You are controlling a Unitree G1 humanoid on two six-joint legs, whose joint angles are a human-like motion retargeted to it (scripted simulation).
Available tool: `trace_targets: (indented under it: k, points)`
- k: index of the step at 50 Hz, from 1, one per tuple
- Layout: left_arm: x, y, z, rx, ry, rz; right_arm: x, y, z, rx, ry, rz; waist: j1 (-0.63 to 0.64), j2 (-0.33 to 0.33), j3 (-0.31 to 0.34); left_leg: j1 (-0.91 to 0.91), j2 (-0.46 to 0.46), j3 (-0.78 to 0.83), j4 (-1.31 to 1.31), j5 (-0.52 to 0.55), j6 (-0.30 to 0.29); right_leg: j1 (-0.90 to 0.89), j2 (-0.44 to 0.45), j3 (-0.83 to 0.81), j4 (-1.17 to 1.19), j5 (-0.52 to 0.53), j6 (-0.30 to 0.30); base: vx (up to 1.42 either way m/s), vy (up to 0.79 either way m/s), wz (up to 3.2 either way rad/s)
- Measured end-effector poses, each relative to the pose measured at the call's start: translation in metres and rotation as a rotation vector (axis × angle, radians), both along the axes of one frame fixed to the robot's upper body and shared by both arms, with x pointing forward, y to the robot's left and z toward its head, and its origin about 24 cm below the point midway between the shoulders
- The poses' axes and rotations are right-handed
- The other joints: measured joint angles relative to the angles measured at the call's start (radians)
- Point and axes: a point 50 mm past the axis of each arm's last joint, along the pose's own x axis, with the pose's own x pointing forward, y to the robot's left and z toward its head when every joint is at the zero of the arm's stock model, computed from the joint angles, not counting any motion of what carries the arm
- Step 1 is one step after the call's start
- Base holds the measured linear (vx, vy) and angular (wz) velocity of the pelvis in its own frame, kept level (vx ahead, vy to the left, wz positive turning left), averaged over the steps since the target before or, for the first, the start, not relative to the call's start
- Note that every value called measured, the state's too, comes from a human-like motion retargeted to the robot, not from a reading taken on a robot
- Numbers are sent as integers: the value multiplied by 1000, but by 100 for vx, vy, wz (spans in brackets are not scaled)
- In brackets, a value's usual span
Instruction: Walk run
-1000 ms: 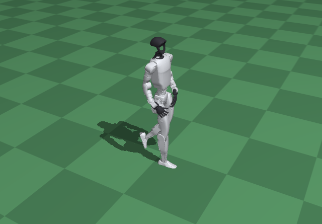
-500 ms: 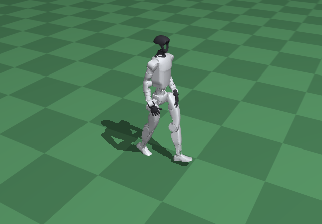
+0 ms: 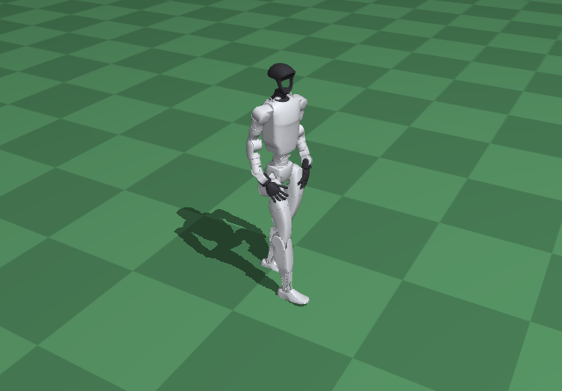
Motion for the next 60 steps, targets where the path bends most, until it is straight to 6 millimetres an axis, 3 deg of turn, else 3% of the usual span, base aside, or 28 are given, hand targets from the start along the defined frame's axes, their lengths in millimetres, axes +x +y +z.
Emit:
trace_targets:
  k: [5,7,9,12,15,17,18,20,23,25,28,35,37,40,42,45,47,50,52,53,55,57,60]
  points:
    - [-7,-2,-3,2,46,20,-2,-5,-3,22,67,-36,-14,35,-12,85,26,3,-5,-31,-51,-39,10,-47,-211,-26,19,76,-24,19]
    - [-12,-4,-3,1,54,8,-3,-5,-3,35,65,-65,-36,56,-22,112,42,-13,9,-16,-81,-25,30,-37,-173,11,-59,80,-28,60]
    - [-17,-6,-5,1,71,-6,0,-8,-2,64,68,-114,-55,72,-49,116,58,-21,40,34,-123,-25,33,-57,-135,49,-87,103,-38,86]
    - [-28,-10,-7,-11,131,2,0,-11,-2,100,82,-175,-88,103,-76,116,102,-44,121,215,-214,21,38,-45,-104,108,-54,92,-36,88]
    - [-29,-17,-8,-33,164,35,2,-20,-1,89,101,-146,-84,113,-78,58,145,-42,306,514,-324,76,36,-44,-69,73,-93,82,-32,40]
    - [-20,-19,-7,-46,122,30,5,-27,-1,37,110,-99,-99,92,-66,-22,144,-48,500,642,-375,126,15,-66,-73,51,-121,71,-34,48]
    - [-14,-17,-6,-46,87,8,5,-29,-1,17,115,-75,-101,74,-63,-63,142,-34,587,708,-370,146,2,-93,-75,41,-131,85,-49,44]
    - [-1,-10,-3,-16,1,-61,3,-29,-2,4,134,-41,-114,53,-61,-149,187,16,727,702,-308,182,16,-78,-75,8,-157,67,-45,49]
    - [13,0,3,31,-128,-132,-5,-24,-8,25,194,-39,-94,28,-54,-260,245,91,824,529,-236,233,33,-98,-84,-17,-175,62,-41,2]
    - [17,0,5,27,-192,-113,-12,-21,-10,41,227,-44,-45,-6,-48,-331,193,94,803,435,-210,266,43,-81,-96,-26,-186,58,-31,-88]
    - [22,-7,8,-14,-260,-54,-22,-18,-13,60,259,-66,25,-33,-35,-432,143,81,683,315,-184,313,69,-60,-108,-46,-203,68,-28,-77]
    - [39,-15,15,-41,-353,-38,-34,-14,-17,83,319,-52,125,-25,15,-525,76,77,160,250,-70,433,167,-58,-117,-117,-248,63,-21,-31]
    - [40,-14,14,-40,-336,-32,-34,-13,-18,74,332,-22,143,-37,17,-542,35,95,30,204,-80,459,179,-65,-115,-134,-259,68,-23,-20]
    - [40,-12,13,-39,-296,-1,-35,-10,-19,60,349,26,148,-52,17,-529,10,183,-87,139,-141,494,201,-68,-95,-157,-271,74,-26,-5]
    - [42,-10,13,-56,-280,45,-35,-7,-20,49,354,73,162,-60,13,-505,24,231,-64,130,-115,510,218,-69,-69,-150,-269,75,-23,-45]
    - [42,-10,12,-74,-275,105,-39,-7,-21,19,376,143,190,-98,-10,-498,41,271,-1,177,-5,529,194,-89,-21,-64,-214,92,-21,-82]
    - [42,-6,12,-60,-278,109,-41,-7,-22,17,389,142,191,-104,-26,-483,15,160,1,235,8,537,188,-90,31,64,-122,100,-15,-61]
    - [39,-3,10,-53,-220,54,-40,-7,-22,30,373,91,166,-104,-48,-476,28,113,75,259,21,519,172,-87,166,315,91,92,-12,-17]
    - [42,6,12,-22,-186,-13,-30,-5,-20,21,324,77,150,-68,-51,-488,93,79,155,202,17,450,232,-103,313,440,155,73,-42,-31]
    - [45,13,13,13,-187,-50,-24,-4,-20,8,295,83,160,-46,-50,-484,147,93,185,174,4,412,273,-120,385,481,156,69,-55,-73]
    - [47,19,13,46,-192,-111,-14,-5,-17,-30,238,100,169,-8,-46,-456,202,94,214,123,-15,344,305,-132,497,497,156,65,-28,-60]
    - [40,15,10,33,-149,-123,-9,-8,-16,-61,194,79,159,21,-36,-395,175,85,194,90,2,300,320,-15,539,369,155,68,35,12]
    - [30,4,4,2,-66,-107,-1,-11,-11,-44,102,-55,100,61,-14,-283,123,89,97,99,22,213,236,20,534,184,106,64,31,97]
